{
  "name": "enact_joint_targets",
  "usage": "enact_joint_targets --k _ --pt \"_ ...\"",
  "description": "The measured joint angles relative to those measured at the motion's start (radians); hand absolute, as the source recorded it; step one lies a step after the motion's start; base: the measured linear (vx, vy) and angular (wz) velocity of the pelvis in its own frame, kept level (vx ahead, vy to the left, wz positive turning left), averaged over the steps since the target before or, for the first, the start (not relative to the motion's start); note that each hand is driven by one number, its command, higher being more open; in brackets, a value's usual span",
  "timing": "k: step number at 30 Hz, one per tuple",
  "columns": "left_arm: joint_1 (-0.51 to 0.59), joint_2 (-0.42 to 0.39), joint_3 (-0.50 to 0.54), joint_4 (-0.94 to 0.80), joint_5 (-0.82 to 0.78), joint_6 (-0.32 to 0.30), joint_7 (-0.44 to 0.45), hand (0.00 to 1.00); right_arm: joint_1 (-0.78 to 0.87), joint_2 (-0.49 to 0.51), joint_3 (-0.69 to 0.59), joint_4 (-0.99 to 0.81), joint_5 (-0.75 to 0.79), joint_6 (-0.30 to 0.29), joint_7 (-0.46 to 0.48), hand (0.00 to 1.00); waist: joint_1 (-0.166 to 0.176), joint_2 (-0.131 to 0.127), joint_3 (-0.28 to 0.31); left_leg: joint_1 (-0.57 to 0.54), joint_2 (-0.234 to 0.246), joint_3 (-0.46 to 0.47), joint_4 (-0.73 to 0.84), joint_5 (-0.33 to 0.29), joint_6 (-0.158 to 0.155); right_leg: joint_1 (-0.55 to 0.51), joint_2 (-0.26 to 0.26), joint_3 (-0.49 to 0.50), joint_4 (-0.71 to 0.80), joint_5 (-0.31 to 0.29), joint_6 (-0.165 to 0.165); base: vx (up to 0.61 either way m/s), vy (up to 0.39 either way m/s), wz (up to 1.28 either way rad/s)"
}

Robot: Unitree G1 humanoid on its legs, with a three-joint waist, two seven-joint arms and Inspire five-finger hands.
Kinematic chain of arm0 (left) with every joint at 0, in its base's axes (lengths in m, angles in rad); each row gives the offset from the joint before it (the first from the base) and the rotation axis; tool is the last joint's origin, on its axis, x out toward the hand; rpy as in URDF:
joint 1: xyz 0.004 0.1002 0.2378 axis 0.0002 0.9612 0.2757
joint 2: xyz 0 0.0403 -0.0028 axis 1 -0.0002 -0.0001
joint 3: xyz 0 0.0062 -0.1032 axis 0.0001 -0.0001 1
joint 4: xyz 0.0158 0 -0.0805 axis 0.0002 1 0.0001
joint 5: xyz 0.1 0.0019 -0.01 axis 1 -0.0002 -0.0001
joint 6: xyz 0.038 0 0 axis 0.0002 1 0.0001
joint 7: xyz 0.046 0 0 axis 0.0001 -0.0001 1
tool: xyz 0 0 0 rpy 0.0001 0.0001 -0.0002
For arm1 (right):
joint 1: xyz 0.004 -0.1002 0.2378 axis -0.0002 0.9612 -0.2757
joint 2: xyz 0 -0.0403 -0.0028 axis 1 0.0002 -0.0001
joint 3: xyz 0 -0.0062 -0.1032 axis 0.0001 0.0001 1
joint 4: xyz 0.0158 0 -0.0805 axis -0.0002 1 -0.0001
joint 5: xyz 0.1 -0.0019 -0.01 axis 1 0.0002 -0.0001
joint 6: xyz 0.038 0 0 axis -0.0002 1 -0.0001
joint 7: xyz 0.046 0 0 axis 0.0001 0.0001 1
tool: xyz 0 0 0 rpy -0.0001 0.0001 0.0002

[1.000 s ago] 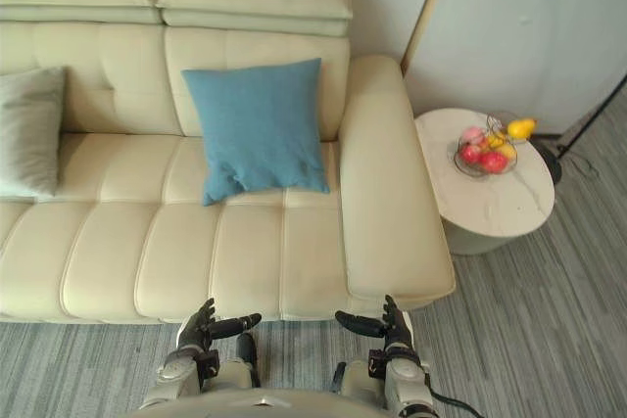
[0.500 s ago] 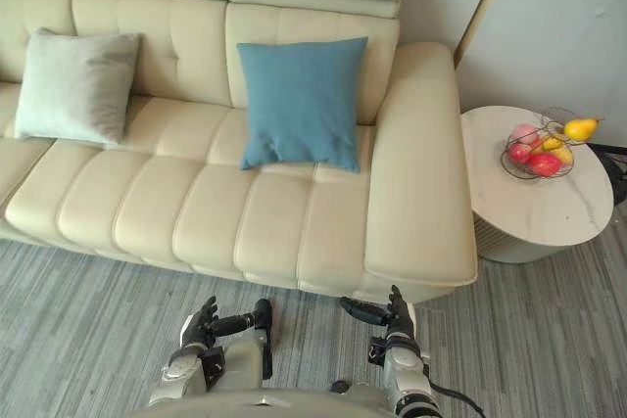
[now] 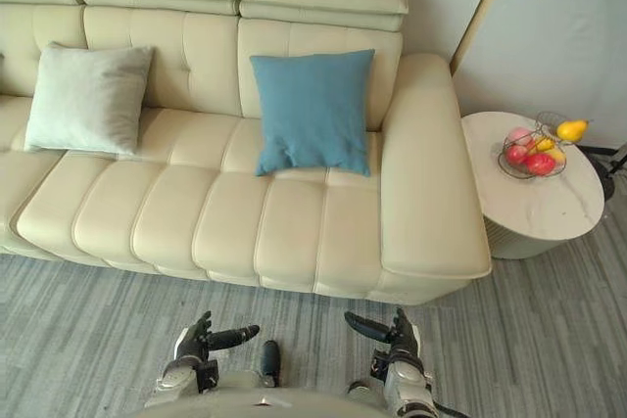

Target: Pick up cushions and gather them together orderly.

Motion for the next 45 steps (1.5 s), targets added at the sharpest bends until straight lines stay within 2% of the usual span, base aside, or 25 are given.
enact_joint_targets --k 11,12,25,32,35,38,39,40,41,42,43,44,45 --pt "-0.004 0.001 0.042 0.041 0.002 0.003 -0.019 1.0 -0.02 -0.019 -0.063 0.062 0.0 0.011 0.008 1.0 -0.016 -0.002 0.0 0.032 0.0 0.001 -0.005 -0.004 -0.001 0.046 0.01 0.009 -0.042 0.015 -0.005 0.0 -0.012 -0.02" --pt "-0.009 0.001 0.08 0.069 0.002 0.004 -0.022 1.0 -0.048 -0.031 -0.147 0.098 0.022 0.022 0.007 1.0 -0.043 -0.004 0.016 0.102 -0.005 0.02 -0.005 -0.066 -0.018 0.127 0.014 0.045 -0.094 0.003 -0.026 0.0 0.0 0.0" --pt "-0.008 0.001 0.08 0.07 0.002 0.008 -0.024 1.0 -0.028 -0.031 -0.142 0.098 0.016 0.026 0.009 1.0 -0.05 -0.003 0.027 0.14 0.0 0.045 -0.005 -0.072 -0.023 0.154 0.017 0.068 -0.09 0.003 -0.027 -0.01 -0.005 -0.05" --pt "-0.008 -0.011 0.082 0.073 0.002 0.018 -0.036 1.0 0.011 -0.036 -0.096 0.089 -0.019 0.051 0.015 1.0 -0.062 0.013 0.037 0.189 0.026 0.118 -0.005 -0.077 -0.031 0.154 0.034 0.146 -0.073 0.002 -0.027 -0.07 -0.021 -0.32" --pt "-0.008 -0.017 0.084 0.077 0.003 0.03 -0.043 1.0 0.014 -0.038 -0.078 0.077 -0.019 0.05 0.015 1.0 -0.075 0.016 0.037 0.208 0.045 0.155 -0.005 -0.08 -0.038 0.145 0.049 0.186 -0.056 0.002 -0.027 -0.11 -0.041 -0.43" --pt "-0.012 -0.027 0.113 0.076 0.012 0.033 -0.047 1.0 0.02 -0.03 -0.055 0.05 -0.019 0.051 0.016 1.0 -0.071 0.013 0.038 0.208 0.075 0.228 0.028 -0.092 -0.058 0.087 0.076 0.292 -0.03 0.007 -0.033 -0.07 -0.049 -0.79" --pt "-0.013 -0.026 0.128 0.075 0.017 0.034 -0.049 1.0 0.022 -0.025 -0.055 0.043 -0.019 0.051 0.016 1.0 -0.069 0.008 0.04 0.199 0.076 0.218 0.051 -0.097 -0.055 0.076 0.078 0.312 -0.027 0.01 -0.036 -0.03 -0.131 -1.13" --pt "-0.013 -0.027 0.139 0.072 0.022 0.033 -0.047 1.0 0.021 -0.023 -0.055 0.039 -0.019 0.05 0.016 1.0 -0.068 0.001 0.037 0.16 0.08 0.127 0.112 -0.113 -0.033 0.036 0.079 0.377 -0.013 0.02 -0.037 0.0 -0.14 -1.1" --pt "-0.014 -0.032 0.142 0.071 0.022 0.033 -0.047 1.0 0.022 -0.027 -0.053 0.038 -0.019 0.05 0.015 1.0 -0.069 0.003 0.038 0.144 0.083 0.078 0.137 -0.13 -0.027 0.015 0.083 0.408 -0.006 0.026 -0.035 0.02 -0.144 -1.33" --pt "-0.015 -0.043 0.152 0.072 0.021 0.033 -0.046 1.0 0.023 -0.034 -0.054 0.036 -0.019 0.052 0.013 1.0 -0.069 0.017 0.038 0.136 0.094 0.055 0.159 -0.16 -0.031 -0.008 0.096 0.445 -0.002 0.035 -0.031 0.03 -0.02 -1.45" --pt "-0.02 -0.056 0.159 0.071 0.021 0.033 -0.044 1.0 0.025 -0.044 -0.053 0.02 -0.021 0.054 0.012 1.0 -0.065 0.037 0.042 0.146 0.116 0.102 0.173 -0.211 -0.055 -0.041 0.124 0.512 0.009 0.051 -0.026 0.0 0.047 -1.51" --pt "-0.022 -0.055 0.159 0.071 0.021 0.033 -0.044 1.0 0.025 -0.04 -0.047 0.014 -0.025 0.054 0.012 1.0 -0.063 0.036 0.043 0.15 0.122 0.137 0.179 -0.221 -0.062 -0.062 0.134 0.545 0.021 0.058 -0.024 -0.05 0.097 -1.87" --pt "-0.03 -0.048 0.159 0.071 0.021 0.033 -0.043 1.0 0.024 -0.034 -0.026 -0.002 -0.027 0.053 0.012 1.0 -0.063 0.029 0.047 0.154 0.132 0.214 0.19 -0.236 -0.062 -0.107 0.155 0.58 0.044 0.089 -0.021 -0.11 0.085 -1.9"
